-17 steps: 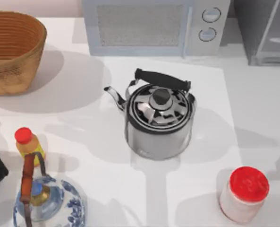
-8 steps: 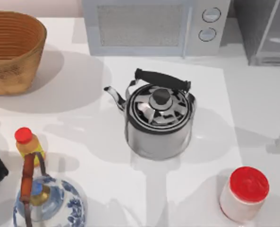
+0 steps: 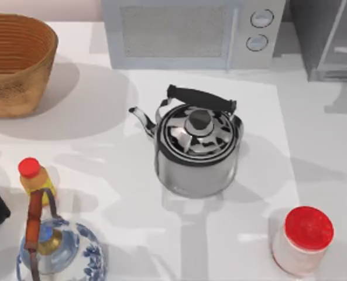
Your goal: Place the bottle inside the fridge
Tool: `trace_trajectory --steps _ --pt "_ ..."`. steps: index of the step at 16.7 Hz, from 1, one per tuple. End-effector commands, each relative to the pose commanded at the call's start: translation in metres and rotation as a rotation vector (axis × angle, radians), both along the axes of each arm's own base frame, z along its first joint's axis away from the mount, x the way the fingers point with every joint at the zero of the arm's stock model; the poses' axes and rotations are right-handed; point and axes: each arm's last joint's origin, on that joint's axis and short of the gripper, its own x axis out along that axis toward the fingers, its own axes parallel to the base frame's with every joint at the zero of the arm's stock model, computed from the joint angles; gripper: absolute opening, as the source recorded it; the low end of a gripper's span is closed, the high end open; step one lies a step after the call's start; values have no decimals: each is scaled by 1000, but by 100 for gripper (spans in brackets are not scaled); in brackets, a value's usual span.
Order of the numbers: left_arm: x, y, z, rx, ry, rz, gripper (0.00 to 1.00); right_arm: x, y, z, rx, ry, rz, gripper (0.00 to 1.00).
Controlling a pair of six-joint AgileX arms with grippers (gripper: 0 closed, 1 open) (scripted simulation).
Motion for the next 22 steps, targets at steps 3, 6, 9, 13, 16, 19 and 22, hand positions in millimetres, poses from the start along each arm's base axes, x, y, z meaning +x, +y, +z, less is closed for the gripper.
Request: trace_trajectory --steps 3,6,9,13,16,19,22 --pt "0 0 0 0 0 0 100 67 -19 -27 -8 39 24 1" --pt "0 0 0 0 0 0 100 117 -38 -78 -8 111 49 1" --pt "0 0 0 0 0 0 100 143 -54 -130 2 192 65 1" --pt "0 0 0 0 0 0 100 154 -67 -171 18 272 72 1" --pt "0 0 0 0 0 0 100 154 -68 -173 20 278 73 1" --pt "0 0 0 0 0 0 100 154 -65 -176 25 288 77 1" --pt "0 0 0 0 0 0 100 169 -67 -186 39 319 72 1"
